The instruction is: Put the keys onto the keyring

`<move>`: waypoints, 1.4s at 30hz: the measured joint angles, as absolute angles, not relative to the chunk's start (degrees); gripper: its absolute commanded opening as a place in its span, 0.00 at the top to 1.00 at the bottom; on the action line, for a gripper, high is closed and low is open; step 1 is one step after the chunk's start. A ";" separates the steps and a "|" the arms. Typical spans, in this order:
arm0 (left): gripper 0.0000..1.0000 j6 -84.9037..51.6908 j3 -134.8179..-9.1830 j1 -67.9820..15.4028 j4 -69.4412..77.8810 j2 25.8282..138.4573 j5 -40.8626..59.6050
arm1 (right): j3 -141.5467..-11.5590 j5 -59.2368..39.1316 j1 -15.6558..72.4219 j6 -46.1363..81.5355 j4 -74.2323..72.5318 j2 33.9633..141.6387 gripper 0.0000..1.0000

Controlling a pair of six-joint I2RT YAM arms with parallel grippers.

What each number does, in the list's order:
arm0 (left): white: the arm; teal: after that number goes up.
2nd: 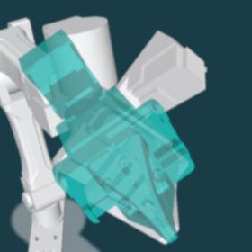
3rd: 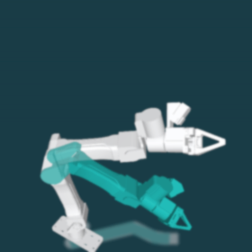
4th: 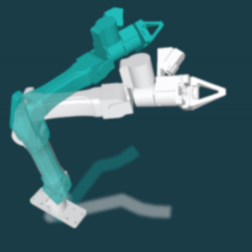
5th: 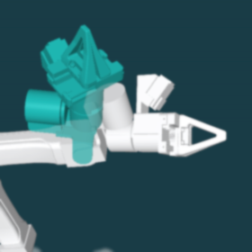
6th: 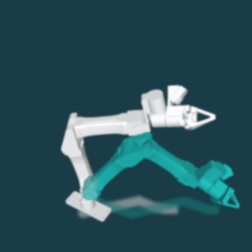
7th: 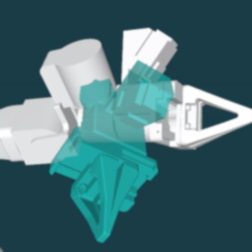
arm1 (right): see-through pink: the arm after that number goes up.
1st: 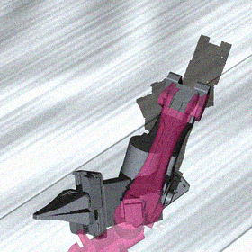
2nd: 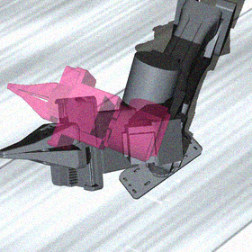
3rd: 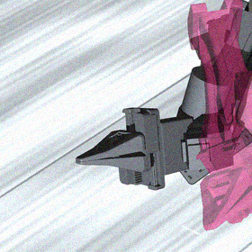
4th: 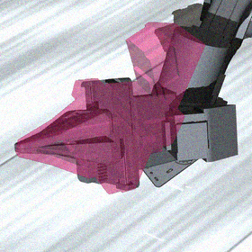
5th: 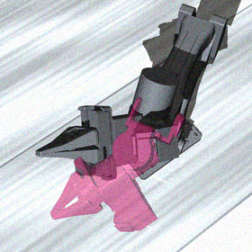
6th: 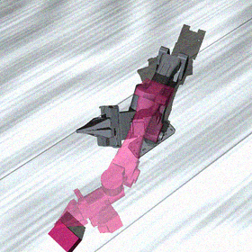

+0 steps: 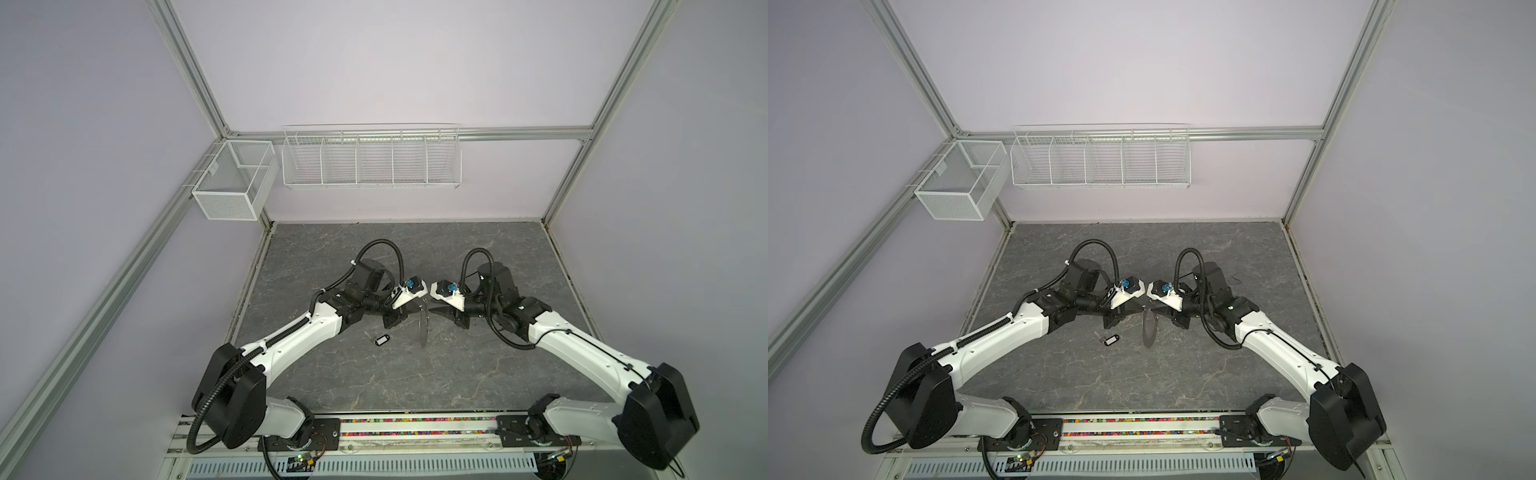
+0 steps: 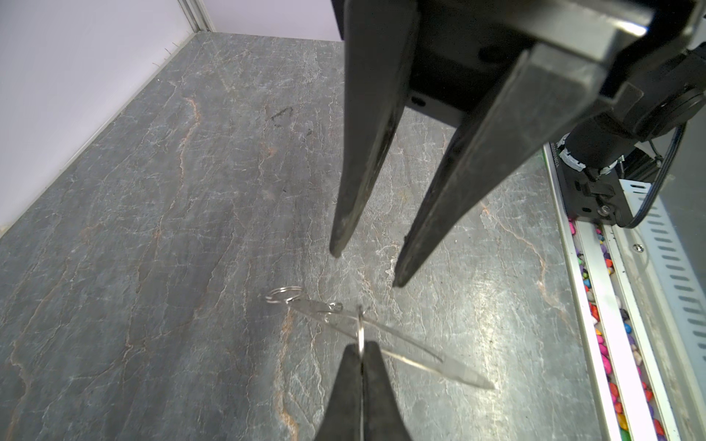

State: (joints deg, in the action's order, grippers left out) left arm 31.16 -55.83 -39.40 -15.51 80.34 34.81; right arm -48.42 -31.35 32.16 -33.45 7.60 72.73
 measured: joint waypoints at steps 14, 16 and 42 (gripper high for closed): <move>1.00 31.62 -56.05 -39.31 -17.08 81.03 34.76 | -47.99 -33.69 32.47 -31.62 1.50 76.18 0.78; 1.00 31.62 -56.05 -39.29 -17.21 81.03 34.74 | -47.99 -34.20 32.47 -31.59 1.37 76.38 0.77; 1.00 30.30 -56.05 -39.27 -16.56 81.43 34.85 | -45.39 -34.94 32.51 -31.90 0.49 75.59 0.76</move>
State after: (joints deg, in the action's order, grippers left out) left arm 30.30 -56.05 -39.27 -16.56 81.43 34.85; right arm -45.39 -34.94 32.51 -31.90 0.49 75.59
